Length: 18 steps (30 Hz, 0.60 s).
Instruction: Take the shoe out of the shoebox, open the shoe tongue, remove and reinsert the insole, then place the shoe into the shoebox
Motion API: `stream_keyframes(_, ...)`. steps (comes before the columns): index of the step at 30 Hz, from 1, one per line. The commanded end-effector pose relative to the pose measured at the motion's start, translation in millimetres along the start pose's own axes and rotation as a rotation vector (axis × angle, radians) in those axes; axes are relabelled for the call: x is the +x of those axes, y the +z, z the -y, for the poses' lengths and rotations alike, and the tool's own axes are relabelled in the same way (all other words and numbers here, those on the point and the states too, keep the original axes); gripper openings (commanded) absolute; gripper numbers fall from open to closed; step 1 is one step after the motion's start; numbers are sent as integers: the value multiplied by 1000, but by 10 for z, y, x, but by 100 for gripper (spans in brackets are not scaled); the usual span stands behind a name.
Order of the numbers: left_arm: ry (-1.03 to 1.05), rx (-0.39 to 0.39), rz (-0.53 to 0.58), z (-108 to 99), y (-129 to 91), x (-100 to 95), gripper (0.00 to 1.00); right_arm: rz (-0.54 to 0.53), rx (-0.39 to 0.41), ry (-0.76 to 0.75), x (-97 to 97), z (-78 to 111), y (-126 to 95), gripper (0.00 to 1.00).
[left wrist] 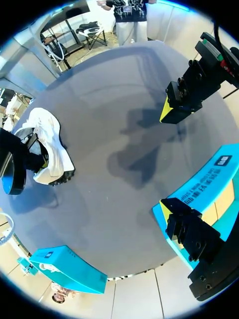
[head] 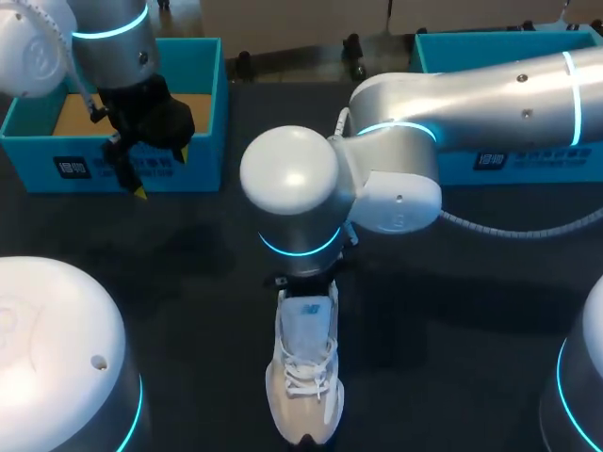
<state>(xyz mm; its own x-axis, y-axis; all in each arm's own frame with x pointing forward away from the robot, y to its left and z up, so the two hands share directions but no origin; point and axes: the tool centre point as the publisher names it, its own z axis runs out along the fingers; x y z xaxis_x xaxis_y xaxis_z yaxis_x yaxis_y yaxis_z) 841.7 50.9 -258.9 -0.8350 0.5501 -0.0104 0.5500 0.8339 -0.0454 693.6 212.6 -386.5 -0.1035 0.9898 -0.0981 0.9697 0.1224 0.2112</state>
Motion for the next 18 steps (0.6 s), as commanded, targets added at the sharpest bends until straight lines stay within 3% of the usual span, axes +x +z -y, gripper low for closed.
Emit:
stream_keyframes(1,0,-2,-1,-2,-1,1,100,-8,4,158,94,48,241,0)
stream_keyframes(8,0,-2,-1,-2,-1,1,100,-27,22,168,176,68,333,0)
stream_keyframes(18,0,-2,-1,-2,-1,1,100,25,4,172,243,-9,-107,0)
